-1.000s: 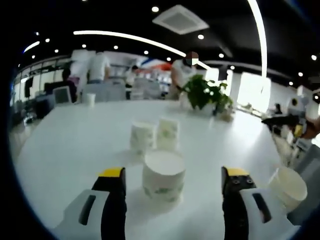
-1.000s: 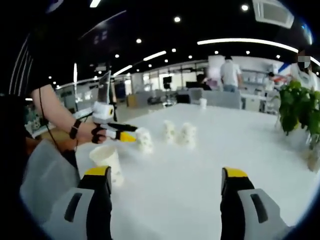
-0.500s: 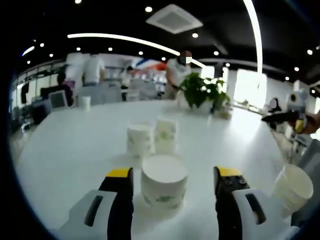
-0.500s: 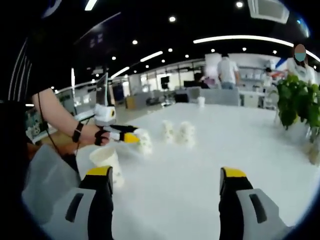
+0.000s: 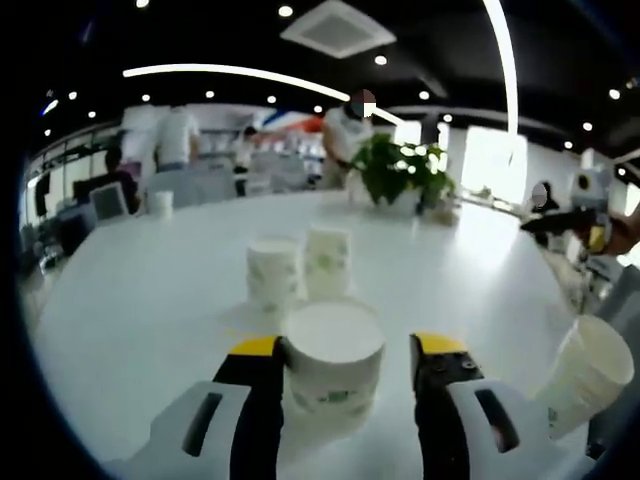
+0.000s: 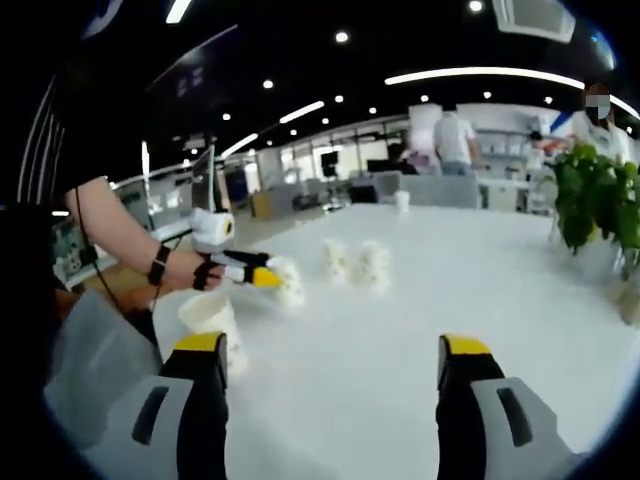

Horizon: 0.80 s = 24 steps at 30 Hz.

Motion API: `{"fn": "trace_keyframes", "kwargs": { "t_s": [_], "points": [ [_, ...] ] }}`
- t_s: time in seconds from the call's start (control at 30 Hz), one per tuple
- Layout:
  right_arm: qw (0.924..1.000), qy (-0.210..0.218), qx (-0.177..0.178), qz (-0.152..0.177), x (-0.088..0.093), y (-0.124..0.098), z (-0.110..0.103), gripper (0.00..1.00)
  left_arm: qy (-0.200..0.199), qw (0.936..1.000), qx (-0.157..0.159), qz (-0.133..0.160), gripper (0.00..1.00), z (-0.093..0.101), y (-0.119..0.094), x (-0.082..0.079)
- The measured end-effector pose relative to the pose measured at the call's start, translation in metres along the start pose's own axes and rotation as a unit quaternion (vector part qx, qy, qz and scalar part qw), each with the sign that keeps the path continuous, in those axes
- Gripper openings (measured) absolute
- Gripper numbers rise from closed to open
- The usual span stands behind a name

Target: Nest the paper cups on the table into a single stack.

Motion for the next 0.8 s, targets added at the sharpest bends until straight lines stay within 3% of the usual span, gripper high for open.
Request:
{"fn": "trace_keyframes", "kwargs": {
  "t_s": [0.17,0.8],
  "points": [
    [1.0000,0.000,-0.002,0.000,-0.001,0.001,0.001,0.84,-0.002,0.9999,0.012,-0.005,0.38,0.003,0.000,0.001],
    [1.0000,0.003,-0.003,0.001,-0.002,0.003,0.002,0.82,-0.017,0.9997,0.019,0.005,0.37,0.008,-0.005,-0.009]
  ]
}}
Point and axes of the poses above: the point that each gripper's makers call its tool centre point, and the gripper's own axes: y roughly forward along the fingers, z roughly to its right, x roughly out of its underside, the point moved 3 cm from there along -y, roughly backward along the fingers, and after that the axes turned 15 degrees about -x, right-handed, at the moved point
